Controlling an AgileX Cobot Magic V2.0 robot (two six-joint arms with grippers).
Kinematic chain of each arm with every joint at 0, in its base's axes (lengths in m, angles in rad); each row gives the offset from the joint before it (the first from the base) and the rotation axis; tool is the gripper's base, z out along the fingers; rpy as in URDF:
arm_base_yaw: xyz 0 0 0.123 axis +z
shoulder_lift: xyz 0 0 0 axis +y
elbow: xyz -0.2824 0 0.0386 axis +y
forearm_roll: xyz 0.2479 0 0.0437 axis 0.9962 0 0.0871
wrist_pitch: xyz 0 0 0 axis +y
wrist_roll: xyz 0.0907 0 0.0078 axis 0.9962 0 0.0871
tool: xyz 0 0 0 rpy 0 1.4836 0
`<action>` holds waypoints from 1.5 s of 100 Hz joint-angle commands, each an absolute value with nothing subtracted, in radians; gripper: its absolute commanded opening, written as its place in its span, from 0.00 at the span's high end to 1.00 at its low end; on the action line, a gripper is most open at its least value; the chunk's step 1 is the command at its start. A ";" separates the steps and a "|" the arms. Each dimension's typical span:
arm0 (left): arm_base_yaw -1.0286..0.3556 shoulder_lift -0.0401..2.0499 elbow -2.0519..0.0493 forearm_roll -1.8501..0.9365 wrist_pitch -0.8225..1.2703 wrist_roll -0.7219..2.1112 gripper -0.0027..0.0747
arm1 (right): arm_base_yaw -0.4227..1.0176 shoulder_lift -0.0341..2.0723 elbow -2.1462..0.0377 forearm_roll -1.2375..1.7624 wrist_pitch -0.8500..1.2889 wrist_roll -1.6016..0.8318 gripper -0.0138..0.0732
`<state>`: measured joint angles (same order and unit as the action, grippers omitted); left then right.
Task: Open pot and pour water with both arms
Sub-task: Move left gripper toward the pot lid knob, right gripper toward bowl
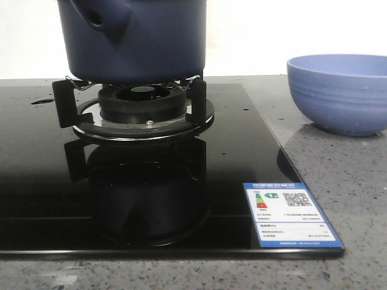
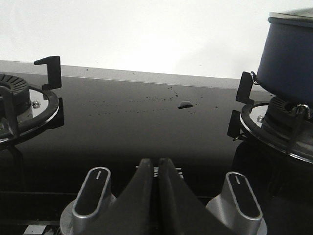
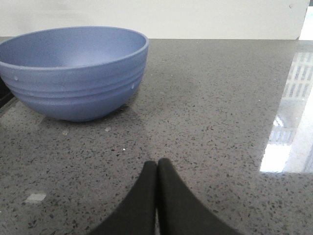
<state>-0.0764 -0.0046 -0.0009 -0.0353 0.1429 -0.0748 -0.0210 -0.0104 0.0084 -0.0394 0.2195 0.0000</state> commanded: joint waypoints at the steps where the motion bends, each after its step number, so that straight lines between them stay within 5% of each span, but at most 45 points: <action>1: -0.085 -0.031 0.033 -0.037 0.063 -0.085 0.99 | -0.021 -0.029 0.033 -0.053 0.142 0.000 0.91; 101: -0.085 -0.031 0.033 -0.037 0.059 -0.085 0.99 | -0.021 -0.029 0.033 -0.048 0.100 0.000 0.91; 150: -0.085 -0.031 0.033 -0.198 0.000 -0.085 0.99 | -0.021 -0.029 0.033 0.193 0.031 0.000 0.91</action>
